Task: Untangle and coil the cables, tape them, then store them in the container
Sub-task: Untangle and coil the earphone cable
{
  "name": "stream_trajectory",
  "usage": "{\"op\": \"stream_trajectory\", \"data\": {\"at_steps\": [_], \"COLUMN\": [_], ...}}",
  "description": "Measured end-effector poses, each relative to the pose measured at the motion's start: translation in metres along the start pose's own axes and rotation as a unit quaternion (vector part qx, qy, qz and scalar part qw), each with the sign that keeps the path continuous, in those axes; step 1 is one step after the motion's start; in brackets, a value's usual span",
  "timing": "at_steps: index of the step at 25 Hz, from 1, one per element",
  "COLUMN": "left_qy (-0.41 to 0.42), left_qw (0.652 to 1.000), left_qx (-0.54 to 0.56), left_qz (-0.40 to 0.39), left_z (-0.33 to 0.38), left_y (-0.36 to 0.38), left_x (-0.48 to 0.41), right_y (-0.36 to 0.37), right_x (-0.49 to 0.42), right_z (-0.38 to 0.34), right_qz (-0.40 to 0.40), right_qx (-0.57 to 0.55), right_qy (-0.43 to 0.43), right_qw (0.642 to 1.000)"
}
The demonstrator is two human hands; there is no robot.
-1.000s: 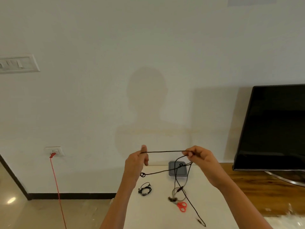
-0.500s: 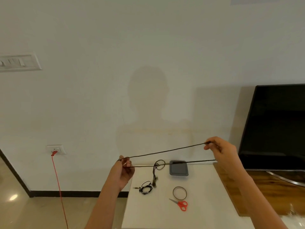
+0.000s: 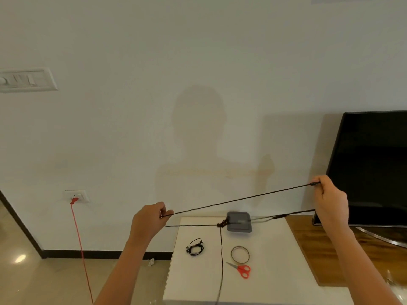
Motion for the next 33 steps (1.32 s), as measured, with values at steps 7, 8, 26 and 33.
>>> {"op": "stream_trajectory", "data": {"at_steps": [7, 8, 26, 33], "left_qy": [-0.443, -0.453, -0.17, -0.042], "left_qw": [0.556, 0.49, 0.812, 0.888], "left_qx": [0.702, 0.744, 0.489, 0.373], "left_qz": [0.047, 0.028, -0.269, -0.265], "left_z": [-0.013, -0.012, 0.107, 0.145], "left_y": [0.019, 0.018, 0.018, -0.004], "left_x": [0.0, -0.001, 0.021, 0.011], "right_y": [0.005, 0.008, 0.074, 0.088], "right_x": [-0.006, -0.005, 0.038, 0.063], "right_z": [0.011, 0.013, -0.051, -0.079], "right_qz": [0.008, -0.016, -0.36, -0.536], "right_qx": [-0.119, -0.2, -0.014, -0.225], "right_qy": [0.116, 0.217, -0.05, 0.08], "right_qw": [0.986, 0.955, 0.931, 0.81]}}
Point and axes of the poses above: each hand's wrist, its own x-axis away from the middle knuckle, its own y-axis out of the palm, z = x × y, the point moved 2 cm from there along -x, towards the middle knuckle, and after that the axes turned 1 degree about y, right-handed, at the moved point
